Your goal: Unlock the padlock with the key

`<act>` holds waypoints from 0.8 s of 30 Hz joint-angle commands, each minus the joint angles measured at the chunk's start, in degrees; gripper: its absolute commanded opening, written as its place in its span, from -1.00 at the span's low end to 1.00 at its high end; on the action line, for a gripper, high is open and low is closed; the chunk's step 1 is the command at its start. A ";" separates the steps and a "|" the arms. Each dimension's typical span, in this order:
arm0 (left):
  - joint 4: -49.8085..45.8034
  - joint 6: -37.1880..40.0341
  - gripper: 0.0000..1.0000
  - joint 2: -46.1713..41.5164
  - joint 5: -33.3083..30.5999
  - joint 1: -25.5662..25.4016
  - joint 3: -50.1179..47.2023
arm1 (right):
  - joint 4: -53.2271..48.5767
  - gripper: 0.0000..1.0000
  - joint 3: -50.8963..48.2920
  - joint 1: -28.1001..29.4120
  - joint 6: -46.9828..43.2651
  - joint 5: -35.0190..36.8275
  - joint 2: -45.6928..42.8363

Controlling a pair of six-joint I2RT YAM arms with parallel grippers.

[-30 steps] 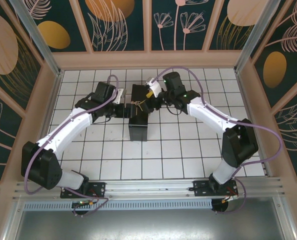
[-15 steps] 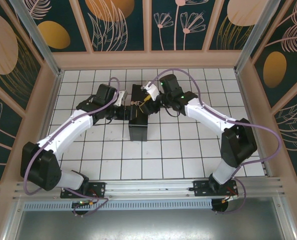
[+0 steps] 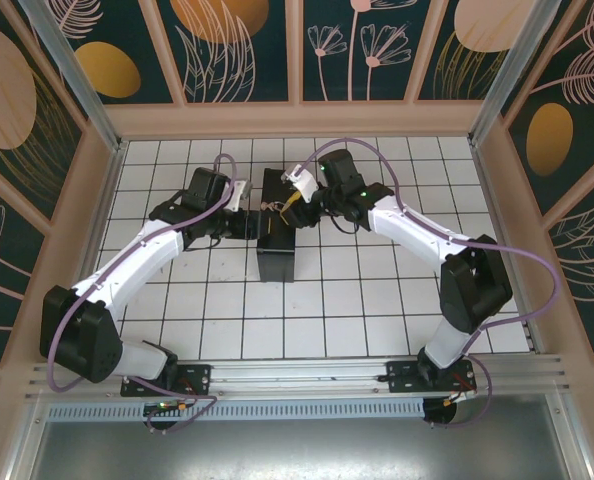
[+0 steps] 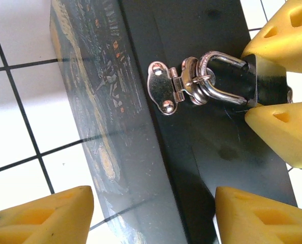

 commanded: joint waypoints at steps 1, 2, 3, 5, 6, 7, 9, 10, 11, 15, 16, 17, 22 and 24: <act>-3.86 1.76 0.26 -0.19 -3.20 1.56 -1.99 | -2.11 -0.25 -0.88 -0.16 -1.86 -0.63 0.78; -4.03 1.93 0.25 -0.11 -3.33 1.74 -2.00 | -1.97 -0.26 -1.64 -0.45 -1.81 -1.27 0.11; -4.15 2.14 0.24 0.05 -3.46 1.95 -1.92 | -1.89 -0.27 -2.27 -0.71 -1.86 -1.45 -0.72; -4.33 2.40 0.24 0.54 -3.96 2.11 -1.72 | -2.80 -0.29 -2.70 -0.92 -2.25 -0.94 -1.78; -4.34 2.46 0.23 0.72 -3.99 2.21 -1.61 | -3.45 -0.29 -2.79 -1.22 -2.52 -0.92 -2.23; -4.25 2.47 0.23 0.87 -4.07 2.19 -1.41 | -3.78 -0.30 -2.88 -1.52 -2.53 -1.17 -2.54; -4.20 2.52 0.23 1.38 -4.49 2.23 -0.91 | -5.13 -0.31 -2.89 -1.93 -3.20 -1.71 -2.96; -4.33 2.61 0.23 1.67 -4.79 2.21 -0.63 | -6.06 -0.31 -2.73 -2.15 -3.62 -1.55 -3.09; -4.49 2.76 0.23 1.91 -5.10 2.23 -0.36 | -7.07 -0.30 -2.68 -2.47 -4.02 -2.02 -3.16; -4.95 3.26 0.23 2.64 -6.22 2.39 0.78 | -7.32 -0.30 -3.79 -3.82 -4.50 -3.64 -4.26; -5.11 3.40 0.23 2.80 -6.36 2.41 1.10 | -7.21 -0.30 -4.01 -3.96 -4.49 -3.27 -4.25; -5.12 3.48 0.23 2.88 -6.80 2.49 1.37 | -7.17 -0.30 -4.32 -4.28 -4.53 -3.78 -4.45; -4.06 2.87 0.23 3.12 -6.72 2.57 2.03 | -5.89 -0.32 -2.59 -7.98 1.83 -12.86 -3.42; -3.98 2.97 0.23 3.29 -5.77 2.57 2.46 | -6.60 -0.33 -0.97 -8.04 5.02 -14.48 -2.45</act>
